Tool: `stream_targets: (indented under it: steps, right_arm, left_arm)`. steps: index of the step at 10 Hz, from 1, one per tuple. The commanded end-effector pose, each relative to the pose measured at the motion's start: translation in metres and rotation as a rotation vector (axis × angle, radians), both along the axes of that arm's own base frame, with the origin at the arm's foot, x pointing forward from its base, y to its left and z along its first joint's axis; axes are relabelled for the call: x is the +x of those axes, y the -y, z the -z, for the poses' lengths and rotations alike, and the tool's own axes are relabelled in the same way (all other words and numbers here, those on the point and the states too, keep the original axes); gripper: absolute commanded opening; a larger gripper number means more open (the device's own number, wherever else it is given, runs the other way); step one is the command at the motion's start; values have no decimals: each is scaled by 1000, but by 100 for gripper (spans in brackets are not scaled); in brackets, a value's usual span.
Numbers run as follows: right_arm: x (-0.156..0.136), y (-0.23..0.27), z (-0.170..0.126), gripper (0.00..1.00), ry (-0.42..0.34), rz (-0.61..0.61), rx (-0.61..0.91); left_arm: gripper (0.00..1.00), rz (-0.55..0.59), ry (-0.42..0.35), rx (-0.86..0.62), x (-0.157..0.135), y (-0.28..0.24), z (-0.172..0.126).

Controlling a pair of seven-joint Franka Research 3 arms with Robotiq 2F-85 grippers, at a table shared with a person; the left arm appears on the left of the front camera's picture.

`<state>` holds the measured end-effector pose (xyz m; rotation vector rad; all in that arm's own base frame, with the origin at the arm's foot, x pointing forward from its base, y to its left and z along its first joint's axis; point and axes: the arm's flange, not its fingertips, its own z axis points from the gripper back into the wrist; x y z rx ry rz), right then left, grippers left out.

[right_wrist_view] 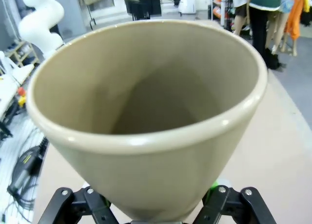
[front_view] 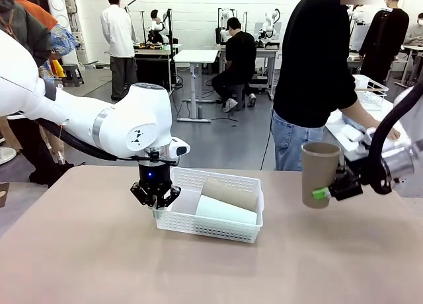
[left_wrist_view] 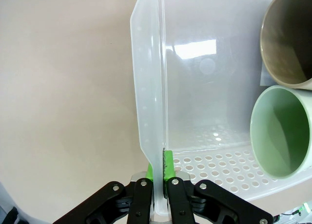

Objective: Clean and organize the cups into the basket.
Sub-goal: Pick up the Reusable plastic cup from the right side of the table and stack it inside the Organizing basket in the center of the table.

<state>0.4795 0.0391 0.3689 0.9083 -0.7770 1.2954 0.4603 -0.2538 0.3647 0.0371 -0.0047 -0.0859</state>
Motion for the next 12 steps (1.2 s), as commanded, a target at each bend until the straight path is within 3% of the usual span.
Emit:
stream_targets:
  steps: [1, 3, 4, 11, 12]
  right_arm:
    - [-14, -11, -33, 65, -19, 34, -13]
    - [-16, -11, -36, 65, -18, 91, -30]
    - [-10, -12, -52, 65, 1, 29, -7]
    - [-10, -12, -52, 65, 1, 29, -7]
    - [-11, -11, -52, 80, -3, 41, -12]
  left_arm:
    - [5, -1, 3, -2, 0, 0, -1]
    - [5, -1, 3, -2, 0, 0, -1]
    - [5, -1, 3, -2, 0, 0, -1]
    - [5, -1, 3, -2, 0, 0, -1]
    - [5, -1, 3, -2, 0, 0, -1]
